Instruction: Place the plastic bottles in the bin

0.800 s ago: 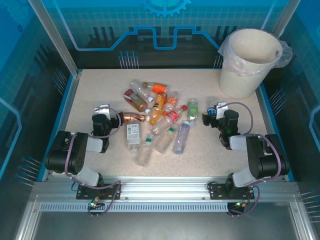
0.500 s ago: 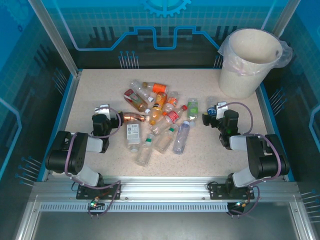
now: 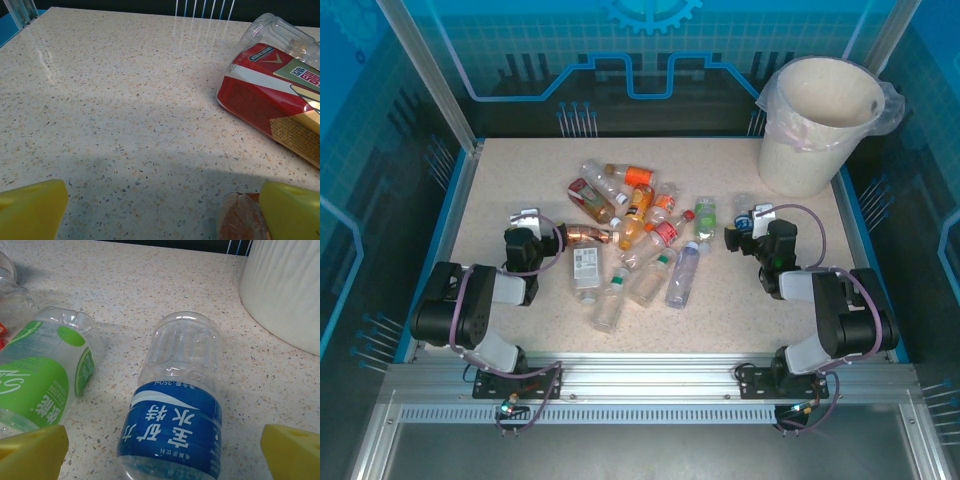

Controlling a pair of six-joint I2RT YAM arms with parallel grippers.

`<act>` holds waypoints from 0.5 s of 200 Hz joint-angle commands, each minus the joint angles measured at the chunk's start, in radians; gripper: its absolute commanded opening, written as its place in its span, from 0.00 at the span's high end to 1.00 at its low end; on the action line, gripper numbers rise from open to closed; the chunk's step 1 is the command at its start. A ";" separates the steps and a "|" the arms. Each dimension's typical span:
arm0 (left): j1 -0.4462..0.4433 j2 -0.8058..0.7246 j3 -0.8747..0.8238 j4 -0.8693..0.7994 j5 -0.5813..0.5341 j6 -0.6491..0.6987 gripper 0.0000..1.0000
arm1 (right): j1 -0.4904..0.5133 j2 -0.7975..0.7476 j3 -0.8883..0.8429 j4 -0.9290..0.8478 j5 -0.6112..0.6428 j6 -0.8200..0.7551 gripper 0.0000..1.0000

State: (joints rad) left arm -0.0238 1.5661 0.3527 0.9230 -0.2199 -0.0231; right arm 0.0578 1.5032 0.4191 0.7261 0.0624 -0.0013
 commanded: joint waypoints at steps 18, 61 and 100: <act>-0.007 -0.013 0.021 0.016 0.017 0.014 0.01 | -0.002 0.002 0.016 0.022 -0.017 -0.006 0.00; -0.007 -0.022 0.003 0.045 -0.018 0.005 0.01 | 0.001 -0.009 0.024 0.007 -0.013 -0.007 0.00; -0.007 -0.168 -0.006 -0.063 -0.042 -0.007 0.01 | 0.013 -0.140 0.209 -0.435 -0.015 0.036 0.00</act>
State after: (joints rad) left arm -0.0238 1.5074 0.3496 0.9051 -0.2253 -0.0238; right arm 0.0582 1.4506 0.4873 0.5583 0.0601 -0.0006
